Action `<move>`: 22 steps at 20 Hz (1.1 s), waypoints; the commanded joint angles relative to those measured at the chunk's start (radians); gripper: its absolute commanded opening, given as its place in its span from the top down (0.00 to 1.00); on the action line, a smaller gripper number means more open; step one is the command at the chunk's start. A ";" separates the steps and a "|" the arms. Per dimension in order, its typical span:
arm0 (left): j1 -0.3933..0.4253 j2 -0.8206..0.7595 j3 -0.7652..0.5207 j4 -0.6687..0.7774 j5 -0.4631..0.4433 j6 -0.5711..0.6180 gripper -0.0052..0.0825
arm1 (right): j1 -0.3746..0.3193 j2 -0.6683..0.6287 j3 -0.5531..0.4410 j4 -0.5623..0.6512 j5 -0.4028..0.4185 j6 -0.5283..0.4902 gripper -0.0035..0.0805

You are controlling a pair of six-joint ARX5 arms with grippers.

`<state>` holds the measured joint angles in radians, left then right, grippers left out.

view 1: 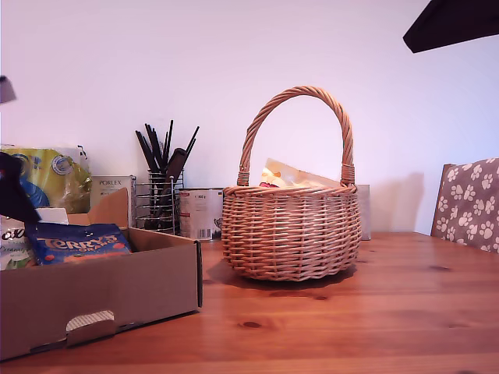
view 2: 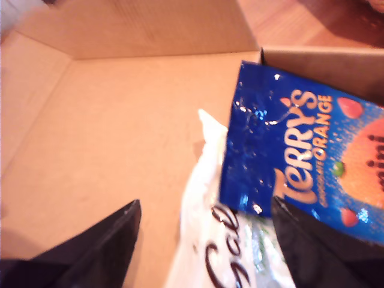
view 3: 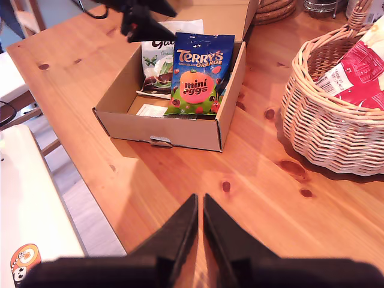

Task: Move the bags of Easter eggs from the cardboard box on the left into the woven basket on the right side.

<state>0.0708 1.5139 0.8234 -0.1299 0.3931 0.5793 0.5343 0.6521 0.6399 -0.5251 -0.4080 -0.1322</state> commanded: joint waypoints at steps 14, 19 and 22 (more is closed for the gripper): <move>-0.111 0.076 0.106 -0.313 0.152 -0.007 0.31 | 0.002 0.000 0.003 0.005 0.002 -0.007 0.97; -0.151 0.077 0.106 -0.415 0.175 -0.033 0.36 | 0.002 0.000 0.003 0.008 0.002 -0.007 0.97; -0.179 0.081 0.106 -0.423 0.203 -0.051 0.40 | 0.002 0.000 0.003 0.009 0.002 -0.007 0.97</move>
<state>-0.0956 1.5745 0.9371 -0.5491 0.5827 0.5404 0.5343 0.6521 0.6399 -0.5243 -0.4080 -0.1329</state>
